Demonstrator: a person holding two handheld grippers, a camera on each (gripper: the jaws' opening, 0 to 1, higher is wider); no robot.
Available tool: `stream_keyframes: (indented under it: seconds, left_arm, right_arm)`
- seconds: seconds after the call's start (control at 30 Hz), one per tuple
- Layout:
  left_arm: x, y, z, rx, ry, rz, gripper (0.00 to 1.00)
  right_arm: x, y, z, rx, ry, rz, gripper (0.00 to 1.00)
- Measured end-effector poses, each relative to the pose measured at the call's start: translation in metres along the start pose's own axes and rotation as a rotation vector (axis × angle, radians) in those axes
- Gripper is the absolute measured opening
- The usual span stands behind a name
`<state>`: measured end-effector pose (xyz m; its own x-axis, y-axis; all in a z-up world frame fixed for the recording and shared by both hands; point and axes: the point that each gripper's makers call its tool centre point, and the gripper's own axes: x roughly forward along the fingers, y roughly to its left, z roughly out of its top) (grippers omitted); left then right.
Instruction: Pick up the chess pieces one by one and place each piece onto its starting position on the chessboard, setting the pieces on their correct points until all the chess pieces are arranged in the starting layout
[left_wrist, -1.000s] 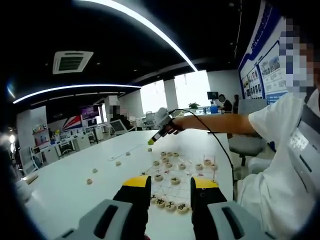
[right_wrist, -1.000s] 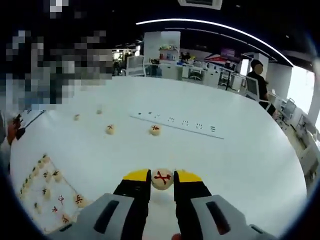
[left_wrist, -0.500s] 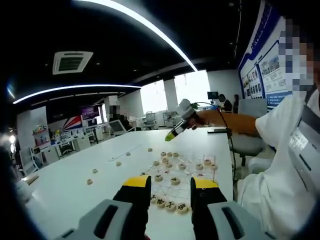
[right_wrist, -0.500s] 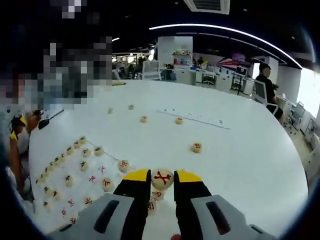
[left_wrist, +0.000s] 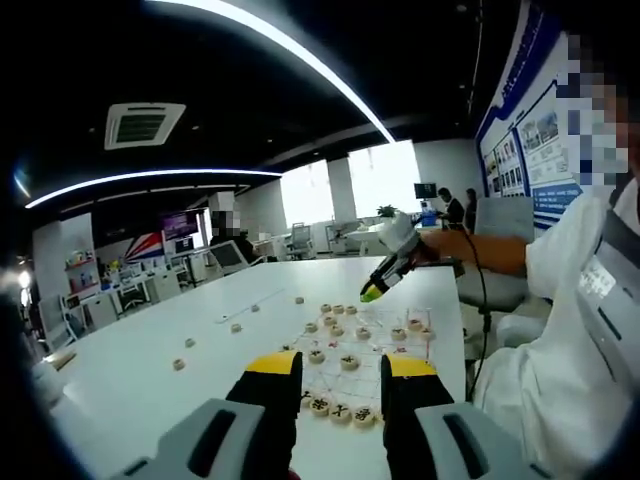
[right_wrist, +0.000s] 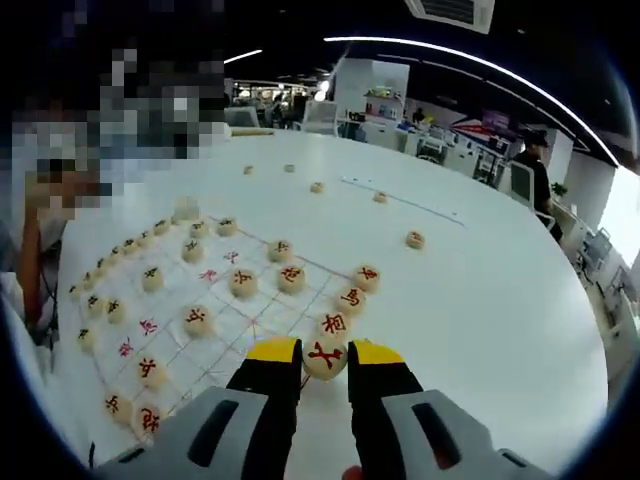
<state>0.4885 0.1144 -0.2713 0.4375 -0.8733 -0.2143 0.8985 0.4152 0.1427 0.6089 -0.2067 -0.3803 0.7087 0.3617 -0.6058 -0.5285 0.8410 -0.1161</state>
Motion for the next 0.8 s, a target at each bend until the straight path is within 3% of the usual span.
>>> stream_keyframes:
  seconds: [0.43, 0.7, 0.77, 0.8]
  left_arm:
    - [0.002, -0.001, -0.001, 0.002, 0.002, -0.004, 0.33]
    - [0.000, 0.000, 0.000, 0.001, -0.001, -0.001, 0.33]
    - [0.000, 0.001, 0.000, 0.001, 0.000, -0.001, 0.33]
    - [0.000, 0.000, -0.001, 0.002, 0.001, -0.002, 0.33]
  right_arm:
    - [0.011, 0.011, -0.005, -0.023, -0.002, 0.013, 0.20]
    - [0.018, 0.005, -0.013, -0.039, 0.022, -0.005, 0.20]
    - [0.018, 0.006, -0.013, -0.035, 0.014, 0.003, 0.23]
    - [0.017, 0.007, -0.012, -0.028, 0.007, 0.008, 0.30]
